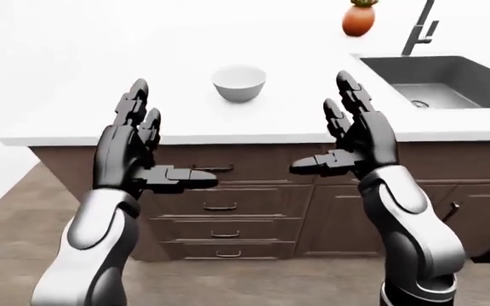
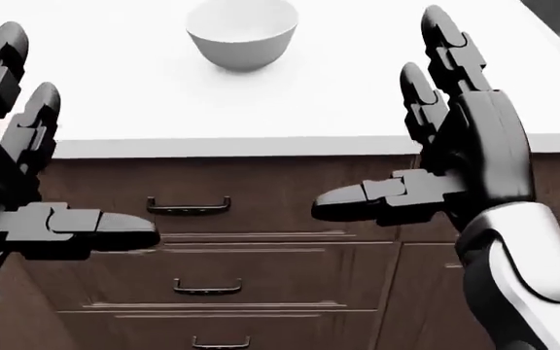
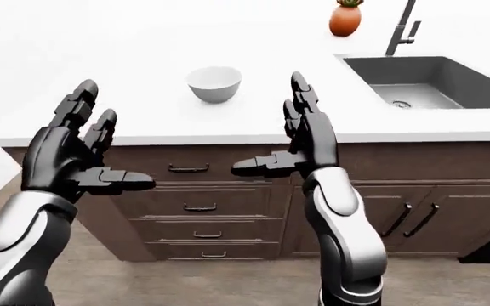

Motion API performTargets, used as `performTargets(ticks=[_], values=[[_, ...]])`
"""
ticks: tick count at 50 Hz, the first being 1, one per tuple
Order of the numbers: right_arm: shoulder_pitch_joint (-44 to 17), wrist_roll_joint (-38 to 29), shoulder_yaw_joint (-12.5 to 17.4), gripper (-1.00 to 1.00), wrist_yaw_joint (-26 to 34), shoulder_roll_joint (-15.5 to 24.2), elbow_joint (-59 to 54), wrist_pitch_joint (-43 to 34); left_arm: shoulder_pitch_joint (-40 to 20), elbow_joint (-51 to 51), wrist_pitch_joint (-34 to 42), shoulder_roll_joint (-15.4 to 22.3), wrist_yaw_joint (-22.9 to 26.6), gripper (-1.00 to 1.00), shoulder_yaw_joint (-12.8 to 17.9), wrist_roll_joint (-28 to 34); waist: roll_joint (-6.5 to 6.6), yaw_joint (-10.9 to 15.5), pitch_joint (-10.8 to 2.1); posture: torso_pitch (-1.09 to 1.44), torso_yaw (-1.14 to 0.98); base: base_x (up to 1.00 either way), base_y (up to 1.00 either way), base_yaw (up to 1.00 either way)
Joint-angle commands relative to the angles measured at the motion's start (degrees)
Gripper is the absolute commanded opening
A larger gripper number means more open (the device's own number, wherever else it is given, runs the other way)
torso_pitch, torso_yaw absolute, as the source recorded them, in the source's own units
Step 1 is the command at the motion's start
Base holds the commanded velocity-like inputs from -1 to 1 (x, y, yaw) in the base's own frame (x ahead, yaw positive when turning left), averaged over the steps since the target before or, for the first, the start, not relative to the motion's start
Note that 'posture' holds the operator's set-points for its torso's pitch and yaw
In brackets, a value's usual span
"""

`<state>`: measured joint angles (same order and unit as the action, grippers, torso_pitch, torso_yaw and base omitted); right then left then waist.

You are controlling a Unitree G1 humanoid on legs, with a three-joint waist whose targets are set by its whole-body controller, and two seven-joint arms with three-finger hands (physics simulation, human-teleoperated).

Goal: Stack the bowls from largest to smallest.

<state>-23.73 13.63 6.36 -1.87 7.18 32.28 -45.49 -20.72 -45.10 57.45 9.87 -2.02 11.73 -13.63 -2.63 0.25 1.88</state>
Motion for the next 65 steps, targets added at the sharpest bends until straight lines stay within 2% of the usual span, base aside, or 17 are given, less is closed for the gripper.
performTargets(ticks=[1, 10, 11, 12, 13, 15, 20, 25, 27, 34, 37, 38, 41, 46, 47, 57, 65], values=[[-2.29, 0.33, -0.03, 1.0, 0.51, 0.14, 2.34, 2.21, -1.77, -0.97, -2.97, 0.71, -0.21, 1.0, 0.49, 0.05, -0.02, -0.1, -0.78, 0.0, 0.0, 0.85, 0.46, 0.0], [-2.46, 1.12, 0.51, 1.0, 0.36, 0.32, 3.17, 1.58, -1.31, -0.73, -3.68, 0.81, -0.36, 1.0, 0.15, 0.07, 3.95, -2.92, -1.42, 0.0, 0.0, 0.85, 0.41, 0.0], [-2.56, 1.4, 1.05, 1.0, 0.35, 0.46, 2.88, 1.8, -1.32, -1.08, -3.32, 0.77, -0.46, 1.0, 0.08, 0.05, 6.37, -2.98, -1.2, 0.0, 0.0, 0.46, 0.0, 0.0], [-2.72, 1.92, 1.53, 1.0, 0.13, 0.57, 3.12, 1.59, -1.53, -1.42, -2.87, 0.82, -0.5, 1.0, 0.05, 0.02, 11.24, -2.44, -2.35, 0.0, 0.0, 0.12, 0.0, 0.0], [-2.9, 2.39, 1.83, 1.0, -0.16, 0.79, 3.53, 1.23, -2.04, -1.91, -2.02, 0.89, -0.66, 1.0, 0.27, -0.2, 8.99, -2.43, -0.81, 0.0, 0.0, 0.04, 0.0, 0.0], [-2.95, 2.89, 1.88, 1.0, -0.44, 1.16, 3.9, 1.11, -2.7, -2.78, -0.74, 1.04, -0.92, 1.0, 0.46, -0.54, 9.01, -1.35, -0.22, 0.0, 0.0, 0.02, 0.0, 0.0], [-4.15, 4.1, 2.35, 1.0, -1.59, 1.76, 5.29, -0.54, -3.37, -3.63, 0.53, 1.72, -0.94, 1.0, 1.65, -1.52, 4.51, -1.0, 1.67, 0.0, 0.0, 0.03, 0.0, 0.0], [-5.48, 7.07, 4.25, 1.0, -3.21, 3.05, 7.96, -3.28, -4.08, -4.41, 1.76, 2.1, -1.66, 1.0, 1.75, -2.45, -1.71, -1.36, -1.65, 0.0, 0.0, 0.01, 0.0, 0.0], [-6.57, 8.93, 5.43, 1.0, -4.33, 3.89, 9.35, -4.99, -5.08, -5.2, 3.32, 2.44, -2.05, 1.0, 2.07, -3.04, -0.5, -1.06, 0.99, 0.0, 0.0, 0.01, 0.0, 0.0], [-8.42, 14.2, 7.65, 1.0, -7.49, 6.81, 13.33, -7.44, -7.67, -8.1, 7.71, 3.5, -3.27, 1.0, 3.54, -5.59, 0.4, -1.19, 1.68, 0.0, 0.0, 0.0, 0.0, 0.0], [-9.49, 16.94, 8.6, 1.0, -9.31, 8.29, 15.43, -8.93, -7.7, -8.0, 7.54, 3.85, -3.63, 1.0, 3.63, -6.2, 6.85, 0.47, -3.69, 0.0, 0.0, -0.71, 0.0, 0.0], [-9.45, 17.18, 8.56, 1.0, -9.58, 8.63, 15.05, -8.51, -7.61, -7.87, 7.32, 3.93, -3.69, 1.0, 3.58, -6.3, 5.91, 0.43, -1.55, 0.0, 0.0, -0.8, 0.0, 0.0], [-8.97, 17.78, 8.91, 1.0, -9.94, 9.74, 14.86, -7.98, -7.09, -7.73, 6.76, 4.08, -3.76, 1.0, 3.53, -6.51, 6.09, 0.74, -2.98, 0.0, 0.0, -0.62, 0.0, 0.0], [-10.17, 14.15, 10.01, 1.0, -9.09, 15.28, 17.99, -11.53, -6.64, -8.08, 6.77, 4.25, -4.01, 1.0, 3.55, -6.92, -0.63, 1.93, -0.68, 0.0, 0.0, 0.0, 0.0, 0.0], [-10.32, 12.8, 9.93, 1.0, -8.25, 16.76, 18.68, -12.41, -6.6, -8.07, 6.78, 4.26, -4.04, 1.0, 3.59, -6.95, 1.08, 1.77, -0.06, 0.0, 0.0, 0.0, 0.0, 0.0], [-9.86, -30.87, -4.91, 1.0, 16.1, 23.48, 18.68, -9.4, -7.36, -8.02, 7.34, 4.48, -4.29, 1.0, 3.67, -7.29, 1.81, 0.04, -0.44, 0.0, 0.0, 0.0, 0.0, 0.0], [-6.91, -61.68, -3.16, 1.0, 35.11, 12.9, 9.14, 14.53, -7.53, -8.01, 7.48, 4.95, -4.73, 1.0, 4.3, -8.27, 2.52, -0.44, -0.28, 0.0, 0.0, 0.0, 0.0, 0.0]])
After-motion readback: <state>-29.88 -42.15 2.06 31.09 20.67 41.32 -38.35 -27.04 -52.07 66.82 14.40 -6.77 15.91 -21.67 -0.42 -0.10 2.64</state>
